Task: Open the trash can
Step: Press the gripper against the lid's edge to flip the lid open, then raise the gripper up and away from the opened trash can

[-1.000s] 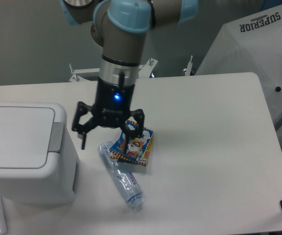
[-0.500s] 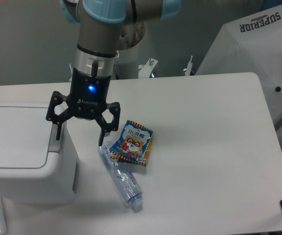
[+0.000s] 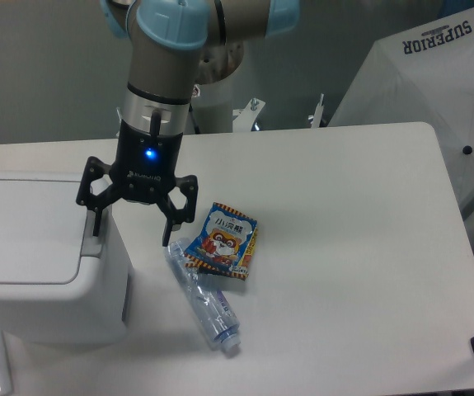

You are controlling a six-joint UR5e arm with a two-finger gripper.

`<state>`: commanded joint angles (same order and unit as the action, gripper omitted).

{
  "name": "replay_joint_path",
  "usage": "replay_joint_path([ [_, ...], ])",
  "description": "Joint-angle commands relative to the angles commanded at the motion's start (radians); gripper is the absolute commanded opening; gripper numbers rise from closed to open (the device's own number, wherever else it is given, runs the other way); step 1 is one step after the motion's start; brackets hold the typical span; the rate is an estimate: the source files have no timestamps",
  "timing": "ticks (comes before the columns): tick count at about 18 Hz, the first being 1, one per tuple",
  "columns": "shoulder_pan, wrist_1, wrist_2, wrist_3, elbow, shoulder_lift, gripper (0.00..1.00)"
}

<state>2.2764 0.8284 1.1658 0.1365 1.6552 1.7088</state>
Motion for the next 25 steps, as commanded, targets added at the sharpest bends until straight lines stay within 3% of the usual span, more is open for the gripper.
replay_joint_path([
  [14, 0.002, 0.002, 0.002, 0.012, -0.012, 0.006, 1.00],
  [19, 0.058, 0.003, 0.012, 0.009, -0.103, -0.023, 1.00],
  [21, 0.107, -0.002, 0.052, 0.014, -0.118, -0.034, 1.00],
  [25, 0.161, 0.011, 0.288, 0.159, -0.078, -0.025, 1.00],
])
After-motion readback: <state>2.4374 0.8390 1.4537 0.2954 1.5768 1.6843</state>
